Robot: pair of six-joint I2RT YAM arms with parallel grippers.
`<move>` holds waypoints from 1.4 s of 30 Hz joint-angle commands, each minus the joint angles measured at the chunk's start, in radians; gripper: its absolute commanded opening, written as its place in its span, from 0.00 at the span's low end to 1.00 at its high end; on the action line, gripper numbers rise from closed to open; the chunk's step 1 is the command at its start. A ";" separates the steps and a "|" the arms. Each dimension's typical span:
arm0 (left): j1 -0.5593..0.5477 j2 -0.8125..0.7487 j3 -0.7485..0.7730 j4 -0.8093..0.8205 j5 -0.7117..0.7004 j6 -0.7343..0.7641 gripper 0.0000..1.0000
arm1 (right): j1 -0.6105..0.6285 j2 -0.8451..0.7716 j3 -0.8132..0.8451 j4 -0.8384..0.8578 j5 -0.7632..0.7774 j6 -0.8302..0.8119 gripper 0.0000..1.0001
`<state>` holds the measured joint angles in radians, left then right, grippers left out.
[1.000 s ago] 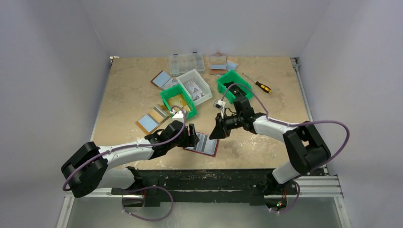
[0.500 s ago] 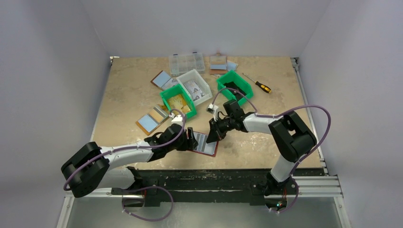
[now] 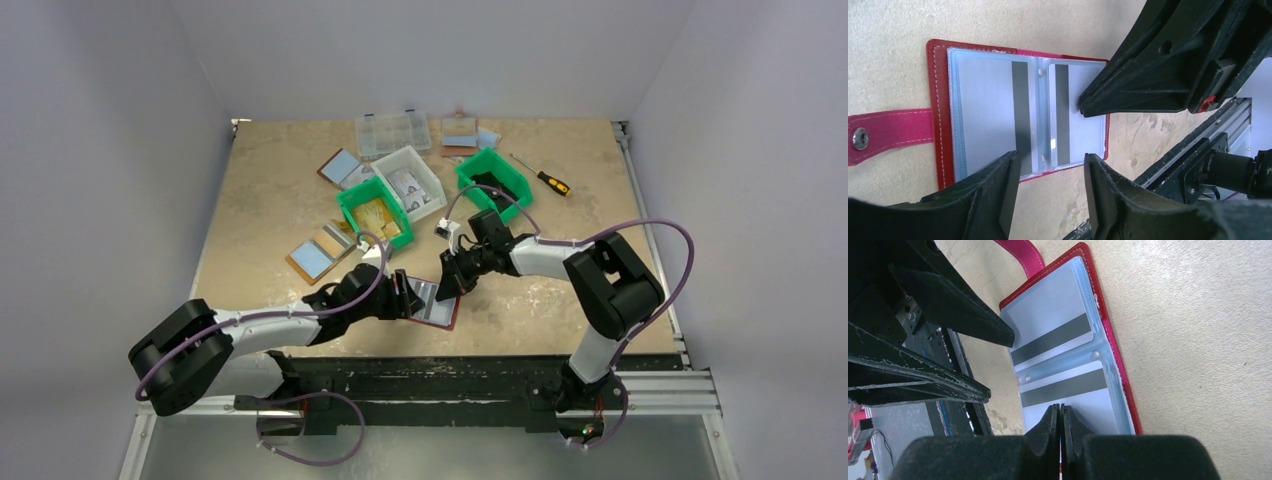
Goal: Take the credit cards out of the card holder
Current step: Pick up the card holder from the center of the board.
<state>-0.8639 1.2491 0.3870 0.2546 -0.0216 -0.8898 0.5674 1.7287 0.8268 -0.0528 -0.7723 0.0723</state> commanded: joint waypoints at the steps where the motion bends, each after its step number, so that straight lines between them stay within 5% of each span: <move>1: 0.007 -0.028 0.011 0.015 -0.047 -0.023 0.57 | 0.002 -0.002 0.038 -0.012 0.017 0.003 0.05; 7: 0.008 -0.135 0.045 -0.191 -0.195 0.032 0.72 | 0.001 0.017 0.061 -0.042 0.010 -0.010 0.06; 26: 0.009 -0.118 0.118 -0.224 -0.112 0.025 0.73 | 0.002 -0.006 0.087 -0.106 -0.013 -0.117 0.06; 42: 0.009 -0.330 0.032 -0.276 -0.055 -0.020 0.73 | -0.013 -0.110 0.089 -0.178 -0.107 -0.243 0.11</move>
<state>-0.8593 0.9489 0.4404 -0.0395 -0.1020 -0.8993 0.5667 1.6878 0.8883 -0.2028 -0.8261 -0.1017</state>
